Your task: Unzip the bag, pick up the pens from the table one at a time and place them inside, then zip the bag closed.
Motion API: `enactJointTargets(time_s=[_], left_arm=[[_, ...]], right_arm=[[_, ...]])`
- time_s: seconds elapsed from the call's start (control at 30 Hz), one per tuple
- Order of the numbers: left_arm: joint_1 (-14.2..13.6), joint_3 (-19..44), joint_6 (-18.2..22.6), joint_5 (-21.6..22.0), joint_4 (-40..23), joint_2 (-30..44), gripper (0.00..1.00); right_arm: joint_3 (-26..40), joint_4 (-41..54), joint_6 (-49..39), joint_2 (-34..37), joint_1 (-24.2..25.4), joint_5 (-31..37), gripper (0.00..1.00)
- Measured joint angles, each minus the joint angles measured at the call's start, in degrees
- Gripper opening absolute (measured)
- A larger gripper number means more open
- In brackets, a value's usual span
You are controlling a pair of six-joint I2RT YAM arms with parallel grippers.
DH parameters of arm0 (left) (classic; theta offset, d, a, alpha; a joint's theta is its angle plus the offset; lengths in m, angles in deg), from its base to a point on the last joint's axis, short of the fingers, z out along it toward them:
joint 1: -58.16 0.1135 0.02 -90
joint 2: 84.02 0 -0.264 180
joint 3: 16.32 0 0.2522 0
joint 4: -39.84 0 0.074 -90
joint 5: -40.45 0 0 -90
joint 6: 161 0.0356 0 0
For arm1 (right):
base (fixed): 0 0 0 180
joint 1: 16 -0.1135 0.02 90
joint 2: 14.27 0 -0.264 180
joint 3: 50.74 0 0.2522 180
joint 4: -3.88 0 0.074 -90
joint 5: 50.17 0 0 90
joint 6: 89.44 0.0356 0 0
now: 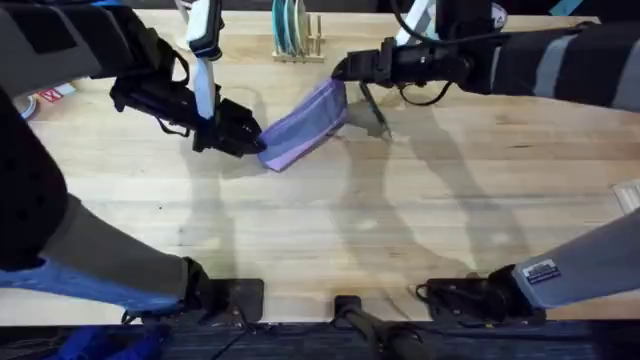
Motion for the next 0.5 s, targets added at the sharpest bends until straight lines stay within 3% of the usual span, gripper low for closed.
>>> enactJointTargets(time_s=[0.5], left_arm=[[0.00, 0.00, 0.00, 0.87, -0.38, -0.01, 0.044]], right_arm=[[-0.02, 0.45, -0.87, -3.09, -2.98, 3.10, 0.031]])
